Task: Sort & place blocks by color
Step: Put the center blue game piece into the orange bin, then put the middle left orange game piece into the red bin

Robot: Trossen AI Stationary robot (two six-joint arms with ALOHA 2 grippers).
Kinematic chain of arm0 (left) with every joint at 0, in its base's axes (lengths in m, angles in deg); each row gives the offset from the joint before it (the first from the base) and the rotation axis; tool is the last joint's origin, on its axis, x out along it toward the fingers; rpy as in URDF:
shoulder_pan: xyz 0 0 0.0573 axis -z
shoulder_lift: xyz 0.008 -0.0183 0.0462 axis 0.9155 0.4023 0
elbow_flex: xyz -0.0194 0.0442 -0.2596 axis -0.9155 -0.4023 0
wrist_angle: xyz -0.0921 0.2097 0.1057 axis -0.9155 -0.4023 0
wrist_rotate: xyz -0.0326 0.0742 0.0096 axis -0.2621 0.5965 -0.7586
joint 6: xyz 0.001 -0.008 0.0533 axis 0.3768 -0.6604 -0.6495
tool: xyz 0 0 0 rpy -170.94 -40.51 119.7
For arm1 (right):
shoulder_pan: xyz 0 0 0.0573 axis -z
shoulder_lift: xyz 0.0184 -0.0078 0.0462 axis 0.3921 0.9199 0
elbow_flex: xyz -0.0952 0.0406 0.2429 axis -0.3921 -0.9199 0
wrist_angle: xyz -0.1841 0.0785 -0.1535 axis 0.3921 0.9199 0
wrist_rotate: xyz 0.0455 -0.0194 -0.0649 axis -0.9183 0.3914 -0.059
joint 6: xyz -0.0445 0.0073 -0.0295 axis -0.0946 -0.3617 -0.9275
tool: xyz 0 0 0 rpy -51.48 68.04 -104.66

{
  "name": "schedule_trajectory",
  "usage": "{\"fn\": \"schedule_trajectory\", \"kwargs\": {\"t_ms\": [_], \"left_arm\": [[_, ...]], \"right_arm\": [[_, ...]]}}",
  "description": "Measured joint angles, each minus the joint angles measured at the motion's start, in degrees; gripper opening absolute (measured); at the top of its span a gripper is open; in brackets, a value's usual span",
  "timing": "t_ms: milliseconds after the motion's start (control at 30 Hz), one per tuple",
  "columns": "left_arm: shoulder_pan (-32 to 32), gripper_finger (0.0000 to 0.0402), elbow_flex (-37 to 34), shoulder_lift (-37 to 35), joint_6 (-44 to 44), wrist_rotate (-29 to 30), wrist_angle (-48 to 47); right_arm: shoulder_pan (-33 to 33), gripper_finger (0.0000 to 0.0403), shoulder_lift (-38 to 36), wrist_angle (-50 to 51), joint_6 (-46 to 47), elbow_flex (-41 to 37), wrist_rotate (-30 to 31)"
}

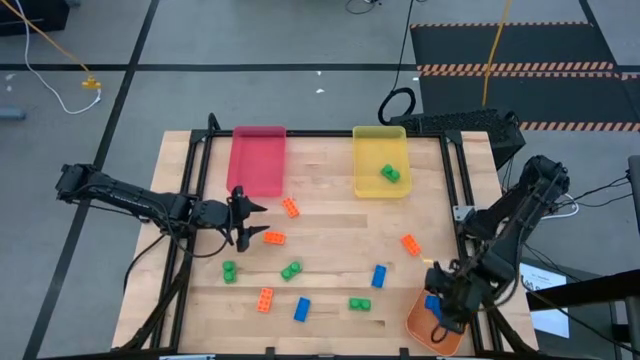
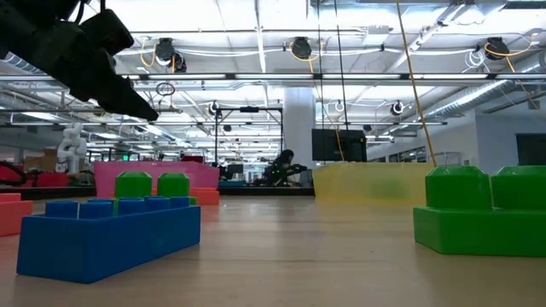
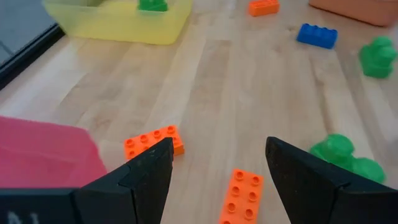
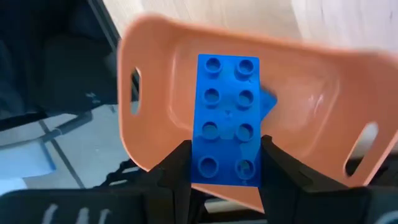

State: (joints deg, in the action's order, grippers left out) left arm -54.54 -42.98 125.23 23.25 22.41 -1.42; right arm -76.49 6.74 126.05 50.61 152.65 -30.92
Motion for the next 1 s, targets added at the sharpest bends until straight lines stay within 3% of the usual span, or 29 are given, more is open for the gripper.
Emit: {"fn": "schedule_trajectory", "kwargs": {"t_ms": [233, 467, 600, 1000], "left_arm": [[4.09, 0.0255, 0.0, 0.0, -0.82, -0.82, -0.01], [7.81, 0.0255, 0.0, 0.0, -0.2, -1.75, -1.23], [8.66, 0.0255, -0.71, 1.73, 0.95, -0.55, 0.68], [8.84, 0.0255, -1.9, 19.3, -2.52, -0.03, 9.58]], "right_arm": [[-3.42, 0.013, 2.96, 1.79, 6.2, 0.02, 0.49], [-4.48, 0.0294, 3.34, 6.69, 12.34, 0.02, 3.13], [-4.48, 0.0351, 3.36, 6.78, 12.45, 0.02, 3.06], [-4.3, 0.0367, 3.36, 8.96, 12.3, 0.02, 3.91]]}}
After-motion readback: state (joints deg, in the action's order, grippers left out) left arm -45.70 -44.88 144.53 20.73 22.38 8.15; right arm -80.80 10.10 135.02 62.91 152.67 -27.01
